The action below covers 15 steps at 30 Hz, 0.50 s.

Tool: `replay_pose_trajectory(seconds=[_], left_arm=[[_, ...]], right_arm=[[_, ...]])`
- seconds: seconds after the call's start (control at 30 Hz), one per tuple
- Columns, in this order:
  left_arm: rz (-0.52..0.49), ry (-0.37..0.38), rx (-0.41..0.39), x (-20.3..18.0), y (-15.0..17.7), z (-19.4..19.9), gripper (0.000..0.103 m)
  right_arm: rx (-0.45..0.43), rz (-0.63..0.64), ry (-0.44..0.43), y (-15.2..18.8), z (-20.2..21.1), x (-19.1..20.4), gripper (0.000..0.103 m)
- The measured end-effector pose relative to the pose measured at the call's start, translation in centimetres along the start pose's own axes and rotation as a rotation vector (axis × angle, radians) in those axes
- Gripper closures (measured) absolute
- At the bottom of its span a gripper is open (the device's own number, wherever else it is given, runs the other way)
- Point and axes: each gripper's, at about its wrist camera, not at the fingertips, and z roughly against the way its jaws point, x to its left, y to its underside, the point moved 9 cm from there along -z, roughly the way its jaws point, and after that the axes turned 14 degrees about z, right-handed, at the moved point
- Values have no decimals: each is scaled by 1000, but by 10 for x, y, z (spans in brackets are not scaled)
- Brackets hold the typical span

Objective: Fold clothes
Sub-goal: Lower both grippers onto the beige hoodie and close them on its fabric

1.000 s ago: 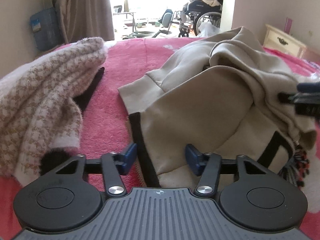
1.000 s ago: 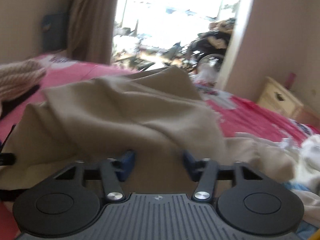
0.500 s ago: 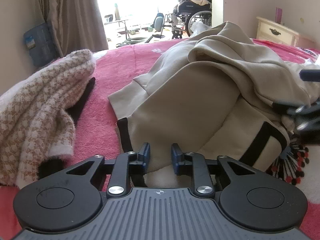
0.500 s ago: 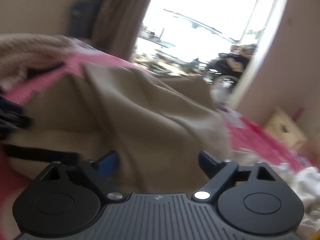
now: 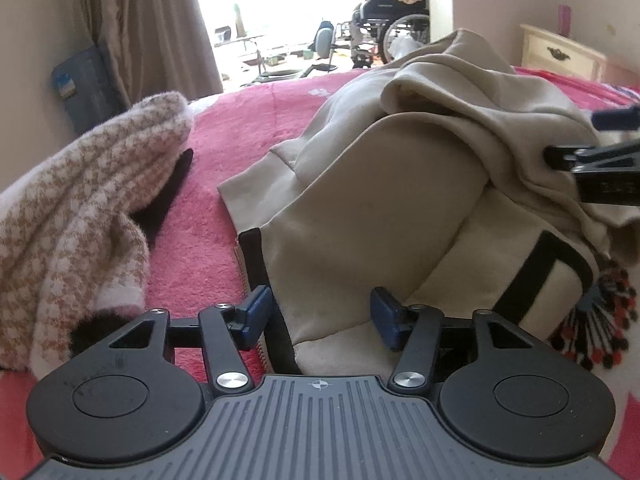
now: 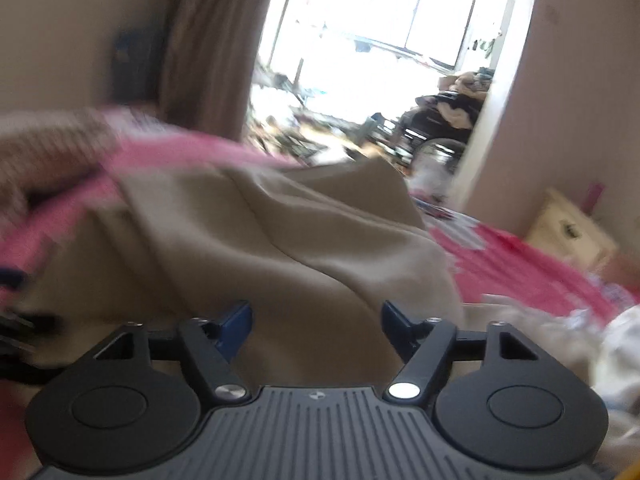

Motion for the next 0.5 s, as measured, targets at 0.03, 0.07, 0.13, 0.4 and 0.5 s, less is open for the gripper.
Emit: replay_pose_trajectory(seconds=[0.03,0.07,0.13,0.4,0.5], left_arm=[[5,0,-2,0,0,0,49],[2,0,-4,-1,0,0,50],[-16,0,-9,-4,1,1,60],[-63,-12,-6,-18,3,-1,91],[-56,-18,-12,-22,2,1,100]], right_arm=[[-23,26,-17,-3,5,6,13],[-34,69,-27,-5,6,14,10],[-11,164,-2,-4,-4,24,10],[60,228,71,-8,-42,25,47],[30,213,80,-14,-30,26,75]])
